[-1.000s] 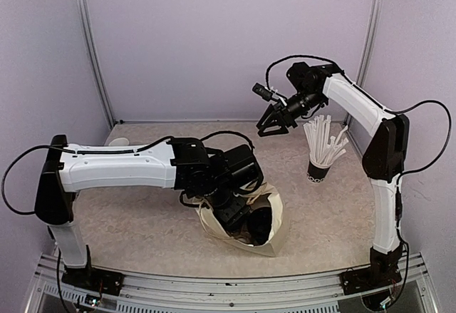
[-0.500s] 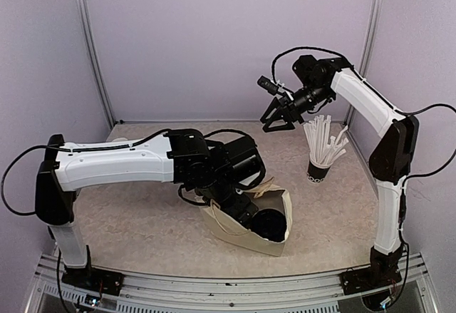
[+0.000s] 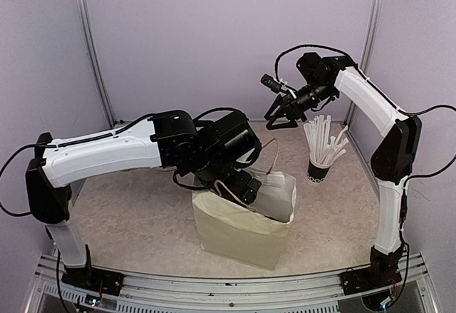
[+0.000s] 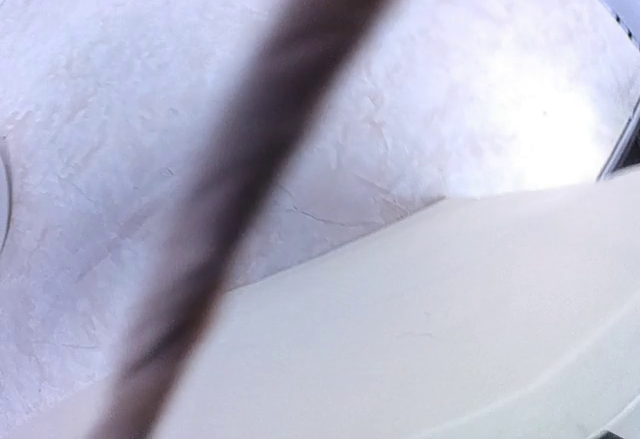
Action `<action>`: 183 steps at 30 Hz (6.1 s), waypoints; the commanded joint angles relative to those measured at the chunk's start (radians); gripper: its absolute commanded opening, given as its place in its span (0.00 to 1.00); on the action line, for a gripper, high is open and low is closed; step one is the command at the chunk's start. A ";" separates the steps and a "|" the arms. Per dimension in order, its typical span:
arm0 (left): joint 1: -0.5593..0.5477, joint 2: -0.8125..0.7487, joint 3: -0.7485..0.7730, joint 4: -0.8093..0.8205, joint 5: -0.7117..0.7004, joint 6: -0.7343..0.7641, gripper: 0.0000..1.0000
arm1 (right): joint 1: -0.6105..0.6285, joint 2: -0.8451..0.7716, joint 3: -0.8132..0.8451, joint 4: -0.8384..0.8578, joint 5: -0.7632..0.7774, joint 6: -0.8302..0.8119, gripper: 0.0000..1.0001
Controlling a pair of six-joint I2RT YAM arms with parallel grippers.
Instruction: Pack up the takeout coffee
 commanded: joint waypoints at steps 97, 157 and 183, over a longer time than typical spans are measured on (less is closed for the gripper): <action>0.266 -0.168 -0.058 0.354 -0.013 0.172 0.39 | -0.308 -0.232 -0.302 0.187 0.379 0.146 0.00; 0.243 -0.400 -0.240 0.389 -0.145 0.081 0.67 | 0.256 -0.618 -0.512 0.485 0.071 0.285 0.00; 0.299 -0.385 -0.235 0.434 -0.177 0.138 0.68 | -0.429 -0.580 -0.605 0.388 0.294 0.363 0.33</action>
